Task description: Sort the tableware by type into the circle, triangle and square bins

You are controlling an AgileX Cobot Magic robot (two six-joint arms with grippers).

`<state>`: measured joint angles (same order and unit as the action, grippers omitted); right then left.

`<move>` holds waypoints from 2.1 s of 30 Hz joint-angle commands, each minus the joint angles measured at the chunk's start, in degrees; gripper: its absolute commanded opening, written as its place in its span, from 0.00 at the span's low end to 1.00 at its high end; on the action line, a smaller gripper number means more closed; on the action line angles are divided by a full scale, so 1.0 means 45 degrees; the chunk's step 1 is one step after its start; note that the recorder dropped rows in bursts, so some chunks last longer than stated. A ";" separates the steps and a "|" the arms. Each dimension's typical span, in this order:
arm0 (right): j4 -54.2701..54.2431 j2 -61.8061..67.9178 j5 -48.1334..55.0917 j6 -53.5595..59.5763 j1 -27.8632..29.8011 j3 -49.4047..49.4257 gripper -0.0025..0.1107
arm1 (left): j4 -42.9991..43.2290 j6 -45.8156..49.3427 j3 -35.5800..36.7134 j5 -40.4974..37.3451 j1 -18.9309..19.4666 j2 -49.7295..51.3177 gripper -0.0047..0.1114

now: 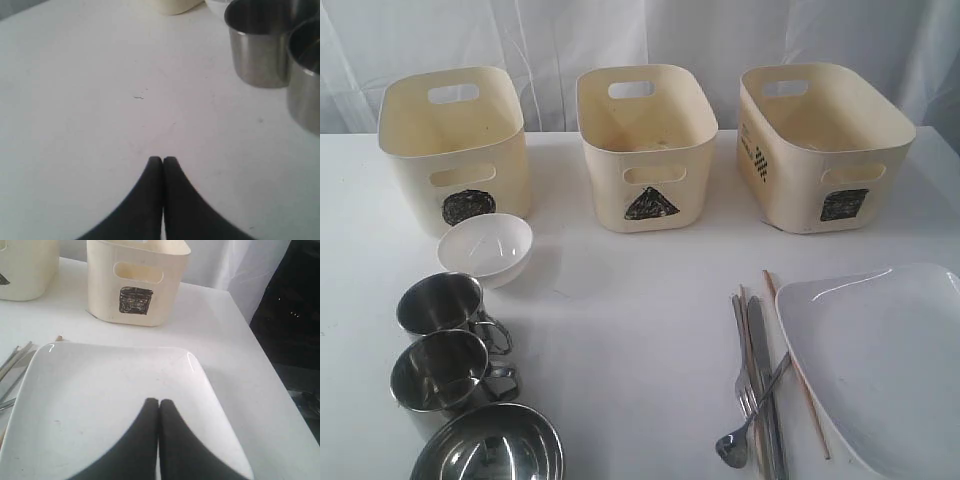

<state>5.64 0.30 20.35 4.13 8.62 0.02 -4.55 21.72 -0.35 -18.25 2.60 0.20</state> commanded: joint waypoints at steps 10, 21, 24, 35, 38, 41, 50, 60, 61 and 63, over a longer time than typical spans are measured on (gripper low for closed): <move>0.0085 -0.0067 -0.0070 0.0015 0.0049 -0.0005 0.02 | -0.3259 -0.5738 0.0077 0.9483 0.0004 -0.0045 0.04; 0.0085 -0.0067 -0.0070 0.0015 0.0049 -0.0005 0.02 | -0.5338 -0.7475 -0.0331 1.6360 0.0004 -0.0045 0.04; 0.0085 -0.0067 -0.0070 0.0015 0.0049 -0.0005 0.02 | -0.7142 -0.1463 -0.3426 1.3506 0.0004 0.1320 0.04; 0.0085 -0.0067 -0.0070 0.0015 0.0049 -0.0005 0.02 | -0.4894 0.1095 -1.1719 -0.5580 0.0004 1.4018 0.04; 0.0085 -0.0067 -0.0070 0.0015 0.0049 -0.0005 0.02 | -0.5681 0.1143 -1.1470 -0.8312 0.0004 1.5285 0.04; 0.0085 -0.0067 -0.0070 0.0015 0.0049 -0.0005 0.02 | -0.6413 0.1170 -1.1105 -1.0561 0.0004 1.6078 0.04; 0.0085 -0.0067 -0.0070 0.0015 0.0049 -0.0005 0.02 | -0.7510 0.2610 -0.9225 -1.0567 0.0004 1.6572 0.05; 0.0085 -0.0067 -0.0044 0.0017 0.0049 -0.0005 0.02 | -0.8566 0.3826 -0.6266 -0.8829 0.0004 1.6547 0.42; 0.0085 -0.0067 -0.0044 0.0017 0.0049 -0.0005 0.02 | -0.8766 0.3945 -0.6125 -0.8517 0.0004 1.6547 0.47; 0.0085 -0.0067 -0.0044 0.0017 0.0049 -0.0005 0.02 | -0.9095 0.4327 -0.5890 -0.8167 0.0004 1.6547 0.58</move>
<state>5.64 0.30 20.45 4.13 8.62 0.02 -42.22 38.78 -28.50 -57.29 2.60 74.80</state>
